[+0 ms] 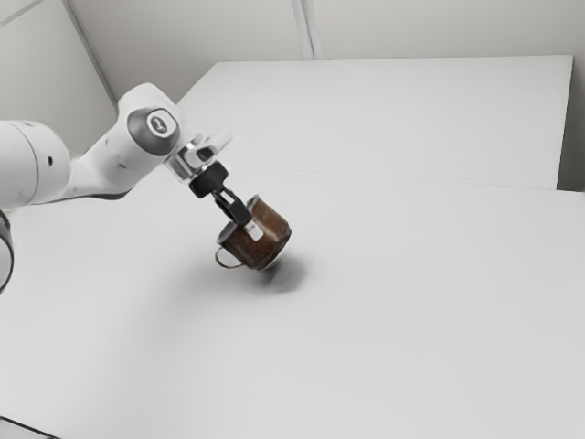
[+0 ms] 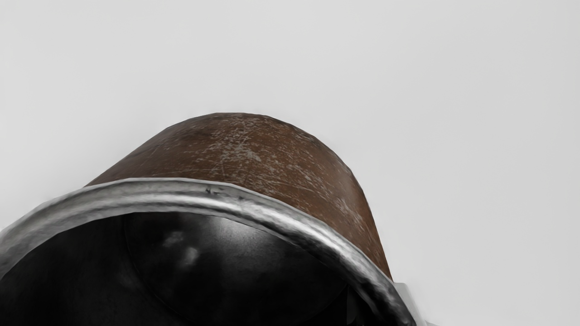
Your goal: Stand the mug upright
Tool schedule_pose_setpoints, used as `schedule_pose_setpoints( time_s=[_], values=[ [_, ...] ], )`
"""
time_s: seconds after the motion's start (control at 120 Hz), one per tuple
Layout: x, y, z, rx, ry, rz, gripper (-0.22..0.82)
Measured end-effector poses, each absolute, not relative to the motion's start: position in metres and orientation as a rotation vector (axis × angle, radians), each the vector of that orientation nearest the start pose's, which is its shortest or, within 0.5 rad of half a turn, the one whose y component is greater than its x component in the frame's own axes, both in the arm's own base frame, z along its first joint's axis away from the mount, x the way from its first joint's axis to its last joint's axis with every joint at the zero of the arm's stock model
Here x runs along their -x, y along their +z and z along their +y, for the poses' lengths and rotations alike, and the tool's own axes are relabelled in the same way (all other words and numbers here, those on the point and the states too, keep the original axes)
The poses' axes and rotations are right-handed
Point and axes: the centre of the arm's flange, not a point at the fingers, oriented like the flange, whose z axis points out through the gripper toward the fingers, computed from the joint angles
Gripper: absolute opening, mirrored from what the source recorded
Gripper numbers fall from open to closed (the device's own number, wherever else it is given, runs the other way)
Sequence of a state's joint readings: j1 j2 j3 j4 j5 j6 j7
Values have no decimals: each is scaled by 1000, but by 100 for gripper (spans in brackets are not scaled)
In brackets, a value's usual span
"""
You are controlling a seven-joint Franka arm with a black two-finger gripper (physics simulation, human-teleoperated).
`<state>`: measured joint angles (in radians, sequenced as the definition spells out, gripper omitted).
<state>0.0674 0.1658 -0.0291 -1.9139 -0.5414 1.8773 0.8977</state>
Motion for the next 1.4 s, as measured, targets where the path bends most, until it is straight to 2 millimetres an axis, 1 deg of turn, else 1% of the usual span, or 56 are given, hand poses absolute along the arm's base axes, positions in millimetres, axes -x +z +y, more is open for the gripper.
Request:
schedule_pose_setpoints(
  time_s=[0.075, 0.175, 0.25, 0.342, 0.442, 0.575, 0.683, 0.85, 0.975, 1.075, 1.092, 1.217, 1.267, 1.333, 1.4],
  values=[
    [-568, 405, -26, -2559, 49, -905, -17],
    [-553, 395, -41, -2650, 21, -1023, -17],
    [-544, 384, -51, -2700, 9, -1105, -17],
    [-531, 379, -60, -2746, 27, -1183, -17],
    [-519, 381, -69, -2785, 57, -1273, -17],
    [-508, 368, -79, -2805, 51, -1353, -17],
    [-503, 360, -80, -2819, 51, -1362, -17],
    [-500, 358, -71, -2850, 70, -1329, -16],
    [-496, 350, -66, -2864, 52, -1305, -16],
    [-492, 344, -67, -2866, 34, -1307, -17],
    [-491, 343, -68, -2865, 32, -1308, -15],
    [-490, 341, -74, -2856, 26, -1318, 14],
    [-490, 341, -76, -2855, 27, -1321, 23],
    [-490, 343, -77, -2855, 32, -1322, 33],
    [-491, 345, -76, -2857, 39, -1320, 41]
  ],
)
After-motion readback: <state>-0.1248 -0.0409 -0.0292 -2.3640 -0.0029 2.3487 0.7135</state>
